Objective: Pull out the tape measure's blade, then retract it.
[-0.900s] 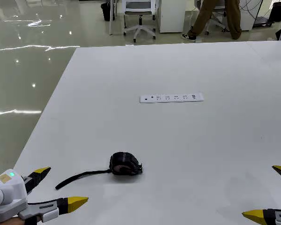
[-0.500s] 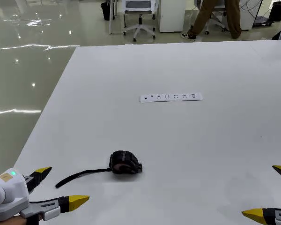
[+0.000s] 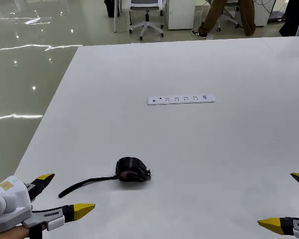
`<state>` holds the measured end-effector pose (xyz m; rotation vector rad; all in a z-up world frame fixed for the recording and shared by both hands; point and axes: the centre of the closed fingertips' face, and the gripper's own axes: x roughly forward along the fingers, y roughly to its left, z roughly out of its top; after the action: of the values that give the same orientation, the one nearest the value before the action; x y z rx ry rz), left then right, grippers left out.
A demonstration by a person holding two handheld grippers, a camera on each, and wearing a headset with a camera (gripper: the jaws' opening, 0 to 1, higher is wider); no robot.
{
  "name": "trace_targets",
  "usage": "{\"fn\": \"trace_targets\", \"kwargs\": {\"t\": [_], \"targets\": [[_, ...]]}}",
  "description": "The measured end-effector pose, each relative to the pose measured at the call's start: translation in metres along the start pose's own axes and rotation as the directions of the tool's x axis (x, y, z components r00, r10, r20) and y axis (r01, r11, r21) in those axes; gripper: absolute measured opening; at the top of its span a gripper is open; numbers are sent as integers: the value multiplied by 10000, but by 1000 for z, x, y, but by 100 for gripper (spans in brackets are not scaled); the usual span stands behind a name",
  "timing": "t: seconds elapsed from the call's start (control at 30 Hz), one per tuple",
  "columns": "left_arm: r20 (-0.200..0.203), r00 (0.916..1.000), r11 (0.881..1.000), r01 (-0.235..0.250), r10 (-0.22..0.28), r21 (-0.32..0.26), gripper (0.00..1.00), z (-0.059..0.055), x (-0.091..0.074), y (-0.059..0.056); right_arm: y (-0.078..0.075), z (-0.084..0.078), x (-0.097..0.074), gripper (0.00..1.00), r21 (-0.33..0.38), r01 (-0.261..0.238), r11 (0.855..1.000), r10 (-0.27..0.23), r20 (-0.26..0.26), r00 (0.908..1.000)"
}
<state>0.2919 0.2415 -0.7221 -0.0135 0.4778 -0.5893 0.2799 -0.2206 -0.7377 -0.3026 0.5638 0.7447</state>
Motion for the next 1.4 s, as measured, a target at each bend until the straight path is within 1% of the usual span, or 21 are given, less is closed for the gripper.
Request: {"fn": "trace_targets", "kwargs": {"t": [0.13, 0.23, 0.33, 0.43, 0.5, 0.6, 0.67, 0.8, 0.9, 1.0, 1.03, 1.07, 1.1, 1.13, 1.17, 1.2, 1.27, 1.3, 1.33, 1.37, 1.4], "targets": [[-275, 9996, 10000, 25, -23, 70, 100, -2, 5, 1, -1, 6, 1, 100, -109, -68, 9999, 70, 132, 9999], [-456, 9989, 9983, 143, -117, 567, 100, -5, 11, -1, 0, 11, 7, 100, -399, -240, 9989, 248, 185, 9995], [-1019, 9946, 9978, 239, -176, 617, 100, -9, 20, -1, 0, 15, 16, 100, -359, -394, 9986, 392, -57, 9992], [-1288, 9893, 9956, 755, -679, 550, 99, -4, 32, -8, 2, 27, 27, 100, -543, -572, 9969, 574, 32, 9983], [-1279, 9892, 9919, 842, -718, 946, 99, 2, 39, -6, 1, 31, 33, 100, -554, -604, 9966, 602, -66, 9982], [-1936, 9780, 9887, 1007, -780, 1107, 99, 7, 50, -3, 3, 40, 45, 100, -465, -954, 9944, 952, -57, 9954], [-2091, 9743, 9868, 1106, -840, 1186, 99, 12, 56, 0, 8, 45, 51, 100, -507, -1199, 9915, 1193, -137, 9928], [-2456, 9580, 9701, 1892, -1484, 1521, 97, 21, 72, -6, 16, 53, 66, 100, -727, -1730, 9822, 1706, -386, 9846], [-3029, 9351, 9402, 2573, -1839, 2233, 97, 22, 82, -14, 19, 58, 74, 100, -1004, -1985, 9749, 1934, -591, 9793], [-3808, 9028, 8963, 3254, -1997, 3014, 94, 20, 92, -16, 24, 60, 83, 100, -1087, -2303, 9670, 2221, -824, 9715], [-4143, 8878, 8739, 3533, -2006, 3340, 92, 19, 96, -19, 26, 61, 87, 100, -1241, -2361, 9638, 2264, -874, 9701], [-4411, 8739, 8597, 3757, -2043, 3460, 91, 17, 98, -21, 24, 62, 91, 100, -1335, -2397, 9616, 2292, -892, 9693], [-4729, 8543, 8483, 4037, -2156, 3427, 91, 16, 101, -25, 24, 65, 96, 100, -1492, -2437, 9583, 2332, -844, 9688], [-4912, 8419, 8408, 4214, -2234, 3399, 92, 15, 104, -28, 23, 71, 101, 100, -1787, -2323, 9561, 2266, -524, 9726], [-5094, 8308, 8277, 4382, -2242, 3504, 92, 15, 109, -28, 26, 77, 104, 100, -2061, -2423, 9480, 2424, -251, 9698], [-5166, 8254, 8152, 4517, -2277, 3624, 92, 16, 113, -30, 29, 77, 106, 100, -1910, -2504, 9491, 2487, -329, 9680], [-5453, 8005, 7752, 5019, -2485, 3836, 92, 15, 120, -36, 33, 81, 114, 100, -1891, -2715, 9437, 2706, -312, 9622], [-5566, 7926, 7643, 5138, -2491, 3897, 92, 15, 121, -38, 36, 81, 117, 100, -2003, -2798, 9389, 2789, -335, 9598], [-5626, 7897, 7560, 5186, -2446, 3994, 92, 16, 125, -38, 39, 82, 119, 100, -2143, -2880, 9333, 2864, -393, 9573], [-5764, 7806, 7420, 5313, -2415, 4087, 91, 17, 129, -38, 42, 82, 124, 100, -2327, -3050, 9235, 3024, -478, 9520], [-5812, 7763, 7411, 5359, -2442, 4045, 90, 18, 131, -38, 45, 83, 127, 100, -2373, -3237, 9159, 3211, -508, 9457]]}}
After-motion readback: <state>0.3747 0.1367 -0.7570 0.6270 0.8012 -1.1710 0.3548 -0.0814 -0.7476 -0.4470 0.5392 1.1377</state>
